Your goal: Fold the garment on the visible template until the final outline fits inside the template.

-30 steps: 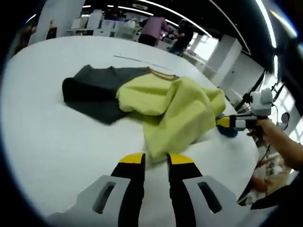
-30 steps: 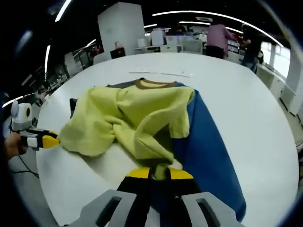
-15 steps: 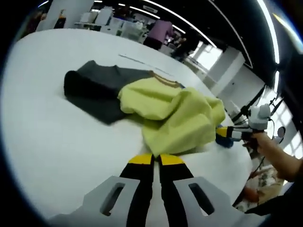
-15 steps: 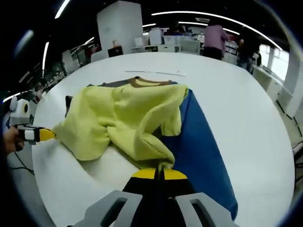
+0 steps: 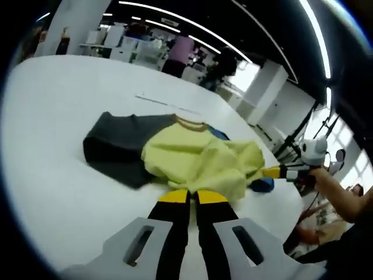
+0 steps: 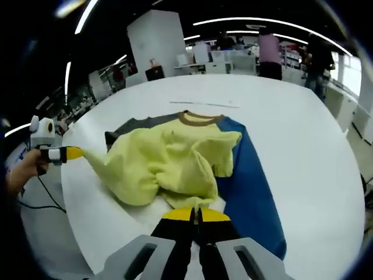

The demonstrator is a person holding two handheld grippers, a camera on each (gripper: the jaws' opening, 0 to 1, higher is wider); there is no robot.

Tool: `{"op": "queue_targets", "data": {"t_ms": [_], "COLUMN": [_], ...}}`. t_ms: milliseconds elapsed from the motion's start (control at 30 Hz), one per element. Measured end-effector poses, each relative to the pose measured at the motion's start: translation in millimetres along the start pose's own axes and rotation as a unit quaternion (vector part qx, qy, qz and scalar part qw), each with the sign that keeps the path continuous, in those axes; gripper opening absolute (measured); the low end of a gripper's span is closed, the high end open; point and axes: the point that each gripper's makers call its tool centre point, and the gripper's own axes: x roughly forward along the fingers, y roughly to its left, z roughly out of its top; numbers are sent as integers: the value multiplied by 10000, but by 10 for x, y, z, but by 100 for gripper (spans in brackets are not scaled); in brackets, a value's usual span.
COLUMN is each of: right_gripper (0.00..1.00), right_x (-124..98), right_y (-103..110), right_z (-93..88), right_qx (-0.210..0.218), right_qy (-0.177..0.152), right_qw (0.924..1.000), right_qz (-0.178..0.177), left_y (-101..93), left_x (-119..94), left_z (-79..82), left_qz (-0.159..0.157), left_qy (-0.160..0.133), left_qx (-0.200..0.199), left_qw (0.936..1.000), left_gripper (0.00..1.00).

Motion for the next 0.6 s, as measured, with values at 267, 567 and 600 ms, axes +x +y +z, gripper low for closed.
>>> {"op": "queue_targets", "data": {"t_ms": [267, 567, 600], "right_gripper": [0, 0, 0], "right_x": [-301, -573, -600], "right_y": [240, 377, 394], "right_z": [49, -41, -50], "right_qx": [46, 70, 74], "right_qy": [-167, -144, -152], "right_qw": [9996, 9995, 9995], "right_qz": [209, 261, 264], "left_y": [-70, 18, 22], "left_x": [-219, -432, -448], "left_z": [-2, -84, -98], "left_qz": [-52, 99, 107], "left_qy": [93, 173, 186], "left_qx": [80, -72, -87], "left_qw": [9999, 9998, 9997], "left_gripper": [0, 0, 0]}}
